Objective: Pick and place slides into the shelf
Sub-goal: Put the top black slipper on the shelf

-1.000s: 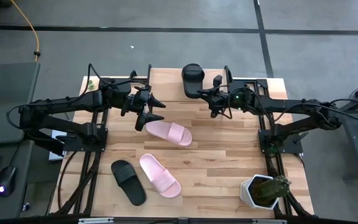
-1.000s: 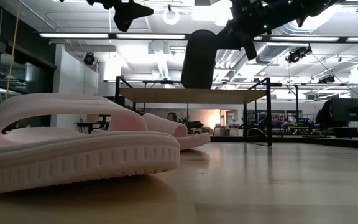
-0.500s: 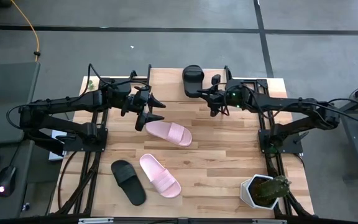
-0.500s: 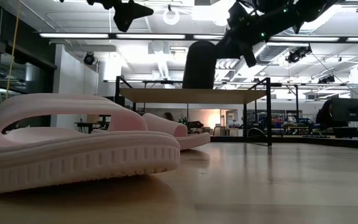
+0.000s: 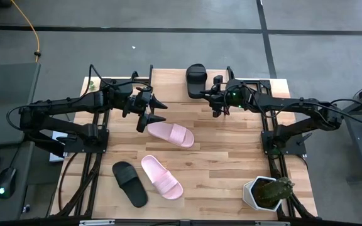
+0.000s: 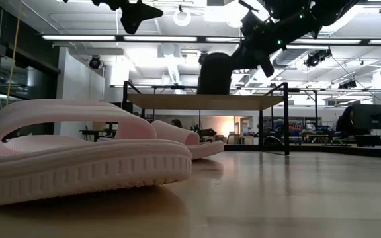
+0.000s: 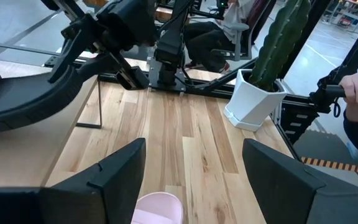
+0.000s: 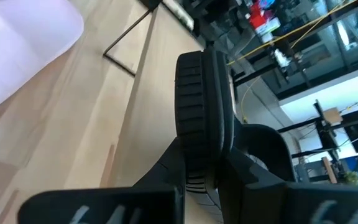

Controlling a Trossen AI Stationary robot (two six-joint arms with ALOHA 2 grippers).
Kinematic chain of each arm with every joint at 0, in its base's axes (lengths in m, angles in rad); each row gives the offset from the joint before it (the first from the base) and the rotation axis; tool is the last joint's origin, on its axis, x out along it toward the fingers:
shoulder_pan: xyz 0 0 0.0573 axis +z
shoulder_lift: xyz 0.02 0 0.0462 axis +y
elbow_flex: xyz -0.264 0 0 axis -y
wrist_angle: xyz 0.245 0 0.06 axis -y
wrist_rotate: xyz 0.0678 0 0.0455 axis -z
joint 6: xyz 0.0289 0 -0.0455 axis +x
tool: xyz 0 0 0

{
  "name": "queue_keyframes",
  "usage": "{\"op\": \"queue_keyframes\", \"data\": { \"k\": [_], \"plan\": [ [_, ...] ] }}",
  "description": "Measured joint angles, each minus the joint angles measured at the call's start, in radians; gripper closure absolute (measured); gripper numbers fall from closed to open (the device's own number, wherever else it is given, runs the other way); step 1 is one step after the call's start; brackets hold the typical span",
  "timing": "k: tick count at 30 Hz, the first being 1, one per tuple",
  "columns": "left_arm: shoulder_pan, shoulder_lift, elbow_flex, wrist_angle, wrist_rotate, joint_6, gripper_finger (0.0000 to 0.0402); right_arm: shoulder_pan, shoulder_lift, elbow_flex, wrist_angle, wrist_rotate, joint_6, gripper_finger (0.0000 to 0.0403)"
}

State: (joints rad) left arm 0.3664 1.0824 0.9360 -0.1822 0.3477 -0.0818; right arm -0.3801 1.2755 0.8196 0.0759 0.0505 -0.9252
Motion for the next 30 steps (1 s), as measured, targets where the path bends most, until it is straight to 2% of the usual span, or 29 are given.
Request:
{"op": "queue_keyframes", "data": {
  "k": [16,25,30],
  "plan": [
    [0.0,0.0,0.0,0.0,0.0,0.0,0.0144,-0.002,0.0,0.0,-0.05,-0.023,0.069,0.0376],
    [0.0,0.0,0.0,0.0,0.0,-0.001,0.0144,-0.002,0.0,0.0,-0.084,-0.025,0.092,0.0305],
    [0.0,0.0,0.0,0.0,0.0,-0.001,0.0144,-0.002,0.0,0.0,-0.1,-0.031,0.121,0.0287]
  ]
}}
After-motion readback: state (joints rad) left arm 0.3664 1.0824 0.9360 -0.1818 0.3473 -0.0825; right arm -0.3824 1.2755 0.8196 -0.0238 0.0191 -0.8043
